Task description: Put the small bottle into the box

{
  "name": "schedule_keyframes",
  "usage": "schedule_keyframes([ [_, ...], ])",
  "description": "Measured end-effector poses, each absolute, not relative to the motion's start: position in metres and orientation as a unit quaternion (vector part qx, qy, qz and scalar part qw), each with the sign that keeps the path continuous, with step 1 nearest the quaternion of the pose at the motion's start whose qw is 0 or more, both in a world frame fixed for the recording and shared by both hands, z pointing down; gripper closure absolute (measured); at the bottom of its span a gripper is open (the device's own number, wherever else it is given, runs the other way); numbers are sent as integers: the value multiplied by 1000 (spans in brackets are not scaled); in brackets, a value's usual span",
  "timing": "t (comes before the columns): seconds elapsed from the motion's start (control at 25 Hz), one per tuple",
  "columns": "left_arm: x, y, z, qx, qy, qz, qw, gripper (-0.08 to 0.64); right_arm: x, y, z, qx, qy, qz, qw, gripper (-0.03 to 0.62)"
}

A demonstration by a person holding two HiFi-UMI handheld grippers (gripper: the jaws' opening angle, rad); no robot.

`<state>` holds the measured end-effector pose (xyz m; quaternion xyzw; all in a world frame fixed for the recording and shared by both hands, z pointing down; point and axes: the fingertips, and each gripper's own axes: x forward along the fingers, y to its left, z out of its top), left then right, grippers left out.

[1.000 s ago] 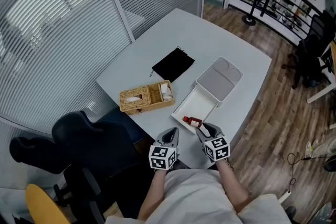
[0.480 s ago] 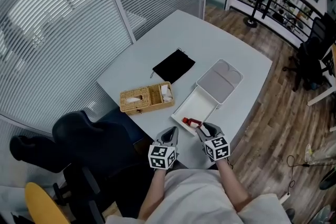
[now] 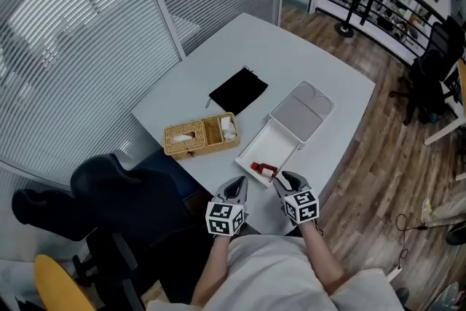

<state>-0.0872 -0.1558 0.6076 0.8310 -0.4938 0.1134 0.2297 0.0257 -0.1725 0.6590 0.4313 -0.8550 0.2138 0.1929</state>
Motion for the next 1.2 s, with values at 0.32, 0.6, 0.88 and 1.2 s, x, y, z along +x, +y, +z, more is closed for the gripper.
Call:
schedule_keyframes([
  [0.32,-99,-153,609,823,-507,114,228,531,24,-177,659,437,-854,215,181,454],
  [0.6,-98,-152,611,823,-507,116,230,532,24,-176,660,439,-853,214,184,486],
  [0.88,-94,-150,613,825,-501,123,231,531,33,-176,663,456,-842,226,178,553],
  [1.2,-94,-151,614,825,-502,121,231,531,30,-175,665,446,-847,233,174,575],
])
